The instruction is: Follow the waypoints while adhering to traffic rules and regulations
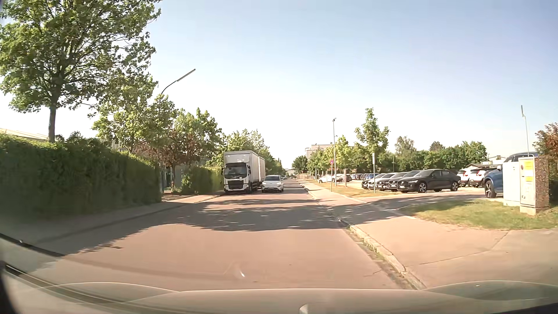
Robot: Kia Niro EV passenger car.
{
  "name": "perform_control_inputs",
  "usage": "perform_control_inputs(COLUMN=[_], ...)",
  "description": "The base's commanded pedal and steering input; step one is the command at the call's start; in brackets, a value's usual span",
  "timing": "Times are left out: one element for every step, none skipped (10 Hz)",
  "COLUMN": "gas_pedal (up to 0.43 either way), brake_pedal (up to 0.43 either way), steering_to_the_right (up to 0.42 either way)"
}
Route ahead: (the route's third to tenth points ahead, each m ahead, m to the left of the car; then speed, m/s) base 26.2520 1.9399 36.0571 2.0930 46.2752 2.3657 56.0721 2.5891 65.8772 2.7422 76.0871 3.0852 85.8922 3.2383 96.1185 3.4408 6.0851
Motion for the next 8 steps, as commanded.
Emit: perform_control_inputs(gas_pedal=[0.000, 0.000, 0.000, 0.008, 0.020, 0.020, 0.020, 0.020], brake_pedal=[0.000, 0.000, 0.000, 0.000, 0.000, 0.000, 0.000, 0.000], steering_to_the_right=[0.006, 0.007, 0.006, 0.003, 0.000, 0.002, 0.003, 0.004])
